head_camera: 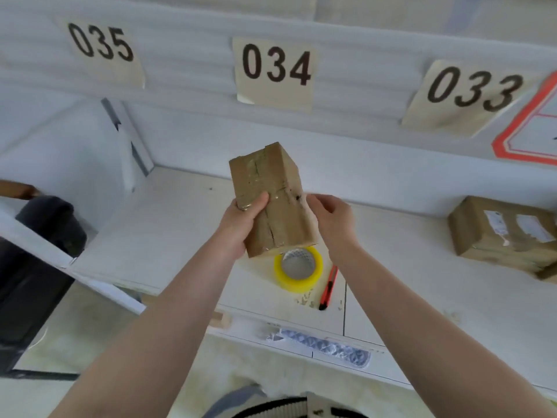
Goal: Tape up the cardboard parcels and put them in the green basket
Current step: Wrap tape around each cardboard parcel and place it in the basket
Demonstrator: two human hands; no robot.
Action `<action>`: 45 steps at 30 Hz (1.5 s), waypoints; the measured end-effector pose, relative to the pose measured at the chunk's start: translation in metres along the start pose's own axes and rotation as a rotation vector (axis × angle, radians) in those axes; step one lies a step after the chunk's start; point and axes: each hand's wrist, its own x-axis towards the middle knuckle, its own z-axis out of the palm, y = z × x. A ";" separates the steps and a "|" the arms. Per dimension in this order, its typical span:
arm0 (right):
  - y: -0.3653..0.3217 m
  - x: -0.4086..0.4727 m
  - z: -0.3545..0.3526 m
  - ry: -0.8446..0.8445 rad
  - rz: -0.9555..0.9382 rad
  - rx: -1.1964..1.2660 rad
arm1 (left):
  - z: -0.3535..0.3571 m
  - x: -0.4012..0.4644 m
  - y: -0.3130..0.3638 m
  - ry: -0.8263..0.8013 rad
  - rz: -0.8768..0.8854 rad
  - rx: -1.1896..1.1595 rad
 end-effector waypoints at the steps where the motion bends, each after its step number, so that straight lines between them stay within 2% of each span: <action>1: 0.001 0.002 -0.001 -0.015 0.034 -0.015 | -0.014 -0.001 0.000 -0.087 -0.060 -0.032; 3: 0.002 0.002 0.002 -0.123 0.176 -0.006 | -0.039 -0.003 -0.006 -0.202 -0.165 -0.090; 6: 0.006 -0.004 0.017 -0.339 0.348 0.130 | -0.069 -0.003 -0.019 -0.260 -0.224 -0.149; 8: 0.008 -0.009 0.034 -0.364 0.397 0.163 | -0.084 0.002 -0.021 -0.282 -0.252 -0.125; 11: 0.018 -0.013 0.064 -0.278 0.433 0.164 | -0.104 0.014 -0.021 -0.210 -0.274 -0.044; 14: 0.036 -0.011 0.097 -0.132 0.466 0.102 | -0.127 0.038 -0.023 0.025 -0.150 0.109; 15: 0.043 -0.010 0.109 -0.094 0.466 0.064 | -0.132 0.044 -0.023 0.027 -0.147 0.180; 17: 0.056 -0.009 0.134 -0.047 0.463 -0.030 | -0.137 0.047 -0.019 -0.049 -0.261 0.269; 20: 0.071 -0.010 0.169 -0.004 0.504 -0.121 | -0.143 0.051 -0.019 -0.115 -0.368 0.314; 23: 0.077 -0.013 0.189 0.059 0.512 -0.195 | -0.152 0.062 -0.029 -0.077 -0.284 0.382; 30: 0.083 -0.023 0.181 0.177 0.572 -0.263 | -0.141 0.074 -0.040 -0.169 -0.260 0.445; 33: 0.084 -0.024 0.171 0.156 0.544 -0.331 | -0.137 0.070 -0.046 -0.158 -0.248 0.460; 35: 0.084 -0.025 0.161 0.199 0.469 -0.371 | -0.138 0.070 -0.046 -0.137 -0.212 0.540; 37: 0.088 -0.030 0.144 0.275 0.354 -0.545 | -0.140 0.069 -0.043 -0.107 -0.158 0.640; 39: 0.099 -0.037 0.122 0.266 0.248 -0.841 | -0.140 0.066 -0.038 -0.069 -0.093 0.737; 42: 0.117 -0.045 0.099 0.000 0.265 -1.176 | -0.139 0.058 -0.031 -0.003 0.052 0.812; 44: 0.120 -0.044 0.090 -0.099 0.230 -1.242 | -0.134 0.052 -0.028 0.020 0.123 0.815; 45: 0.117 -0.041 0.086 -0.086 0.198 -1.215 | -0.131 0.048 -0.026 0.019 0.159 0.815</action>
